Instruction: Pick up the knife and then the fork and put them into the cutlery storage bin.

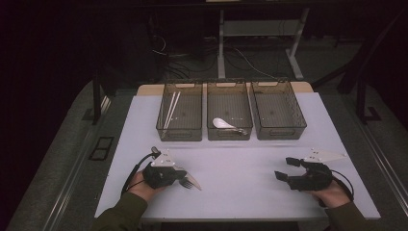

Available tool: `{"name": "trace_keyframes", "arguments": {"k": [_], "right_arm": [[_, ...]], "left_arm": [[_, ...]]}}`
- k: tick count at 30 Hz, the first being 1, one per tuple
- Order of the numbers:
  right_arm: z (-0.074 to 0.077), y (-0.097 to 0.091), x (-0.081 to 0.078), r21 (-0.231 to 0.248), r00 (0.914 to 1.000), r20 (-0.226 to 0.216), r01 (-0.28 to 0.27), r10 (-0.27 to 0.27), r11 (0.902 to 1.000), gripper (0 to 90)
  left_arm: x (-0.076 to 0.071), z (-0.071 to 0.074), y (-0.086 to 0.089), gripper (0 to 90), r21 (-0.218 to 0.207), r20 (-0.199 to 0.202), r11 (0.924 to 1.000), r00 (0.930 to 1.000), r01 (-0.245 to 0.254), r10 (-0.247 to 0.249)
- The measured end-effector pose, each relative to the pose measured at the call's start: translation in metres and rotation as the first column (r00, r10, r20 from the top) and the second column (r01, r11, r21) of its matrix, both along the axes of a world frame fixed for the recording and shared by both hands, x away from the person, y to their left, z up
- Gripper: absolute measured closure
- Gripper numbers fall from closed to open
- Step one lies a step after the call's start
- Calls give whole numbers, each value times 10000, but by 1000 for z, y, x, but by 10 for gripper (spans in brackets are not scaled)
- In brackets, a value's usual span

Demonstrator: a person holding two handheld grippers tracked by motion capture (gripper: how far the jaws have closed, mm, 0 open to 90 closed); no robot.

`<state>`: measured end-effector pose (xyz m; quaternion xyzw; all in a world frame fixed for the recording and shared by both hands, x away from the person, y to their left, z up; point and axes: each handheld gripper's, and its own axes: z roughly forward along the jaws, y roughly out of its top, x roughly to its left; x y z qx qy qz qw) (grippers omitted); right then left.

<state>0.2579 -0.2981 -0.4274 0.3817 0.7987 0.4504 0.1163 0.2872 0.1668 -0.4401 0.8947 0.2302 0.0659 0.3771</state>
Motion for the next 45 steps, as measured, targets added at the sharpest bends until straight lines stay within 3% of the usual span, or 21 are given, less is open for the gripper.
{"name": "trace_keyframes", "arguments": {"k": [10, 23, 34, 40, 42, 44, 45], "right_arm": [[0, -1, 0, 13, 10000, 32, 47, -47, 10000, 270], [0, -1, 0, 22, 10000, 14, 45, -46, 10000, 270], [0, -1, 1, 16, 10000, 30, 22, -22, 10000, 270], [0, -1, 1, 16, 10000, 19, -5, 5, 10000, 270], [0, -2, 1, 27, 10000, 26, -5, 5, 10000, 270], [0, -2, 1, 39, 10000, 20, -14, 14, 10000, 270], [0, -2, 1, 41, 10000, 10, -11, 11, 10000, 270]], "left_arm": [[1, -4, -9, 892, 237, 89, 9997, 9999, 114, -116], [20, -4, -23, 892, 387, 388, 9992, 9992, 112, -127], [39, -5, -39, 892, 583, 488, 9982, 9987, 122, -150], [43, -4, -42, 890, 511, 436, 9985, 9988, 214, -236], [43, 1, -37, 844, 319, 385, 9991, 9989, 267, -279], [44, 9, -30, 821, 236, 575, 9994, 9980, 237, -251], [45, 13, -26, 764, 214, 548, 9994, 9981, 288, -299]]}}
